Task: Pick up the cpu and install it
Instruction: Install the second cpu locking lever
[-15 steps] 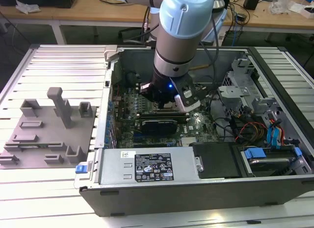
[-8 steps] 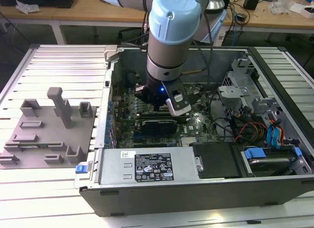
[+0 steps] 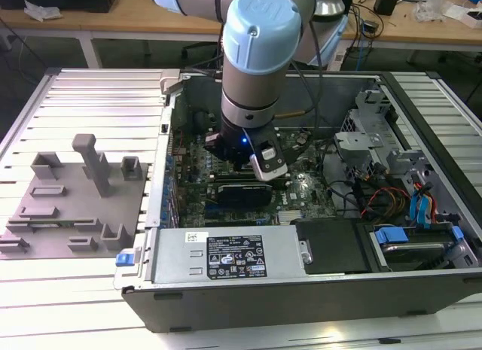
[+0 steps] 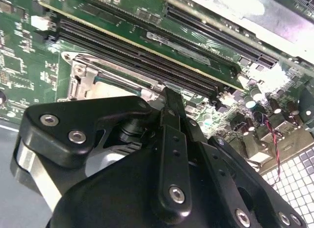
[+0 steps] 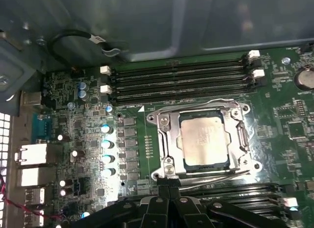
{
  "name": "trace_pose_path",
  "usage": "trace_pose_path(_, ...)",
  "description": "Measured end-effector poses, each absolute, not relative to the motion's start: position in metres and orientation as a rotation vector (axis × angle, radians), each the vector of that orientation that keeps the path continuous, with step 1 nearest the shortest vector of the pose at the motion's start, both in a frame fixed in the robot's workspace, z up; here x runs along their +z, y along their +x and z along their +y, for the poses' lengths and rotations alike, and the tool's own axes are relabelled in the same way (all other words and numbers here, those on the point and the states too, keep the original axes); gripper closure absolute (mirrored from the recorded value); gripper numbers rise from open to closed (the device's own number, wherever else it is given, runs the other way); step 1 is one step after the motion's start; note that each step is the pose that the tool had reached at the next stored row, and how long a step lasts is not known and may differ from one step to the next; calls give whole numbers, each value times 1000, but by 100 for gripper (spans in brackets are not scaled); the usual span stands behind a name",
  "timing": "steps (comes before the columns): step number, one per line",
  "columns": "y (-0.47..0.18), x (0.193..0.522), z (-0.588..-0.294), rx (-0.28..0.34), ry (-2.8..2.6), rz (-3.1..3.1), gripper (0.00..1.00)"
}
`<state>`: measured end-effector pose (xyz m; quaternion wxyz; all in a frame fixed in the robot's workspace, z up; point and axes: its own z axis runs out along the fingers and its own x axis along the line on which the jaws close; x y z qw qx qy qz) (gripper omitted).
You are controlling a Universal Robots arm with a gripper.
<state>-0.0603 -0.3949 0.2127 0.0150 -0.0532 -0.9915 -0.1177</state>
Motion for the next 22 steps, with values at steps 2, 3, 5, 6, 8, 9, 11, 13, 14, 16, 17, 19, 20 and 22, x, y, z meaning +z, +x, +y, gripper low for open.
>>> trace_pose_path(2,-60,209,-394,-367,-166,-3085,89)
trace_pose_path(3,-60,207,-393,-368,-167,-3085,89)
trace_pose_path(5,-60,204,-393,-370,-173,-3085,89)
trace_pose_path(6,-61,203,-393,-372,-176,-3085,89)
trace_pose_path(8,-61,202,-393,-377,-181,-3084,89)
trace_pose_path(9,-61,202,-393,-379,-181,-3084,89)
trace_pose_path(11,-61,202,-393,-392,-181,-3082,89)
trace_pose_path(13,-61,202,-393,-401,-181,-3080,89)
trace_pose_path(14,-61,202,-394,-403,-181,-3080,89)
trace_pose_path(16,-61,201,-396,-407,-181,-3079,89)
trace_pose_path(17,-61,201,-397,-409,-181,-3079,89)
trace_pose_path(19,-61,201,-398,-415,-181,-3078,89)
trace_pose_path(20,-61,201,-399,-419,-181,-3077,89)
trace_pose_path(22,-61,200,-400,-430,-182,-3075,89)
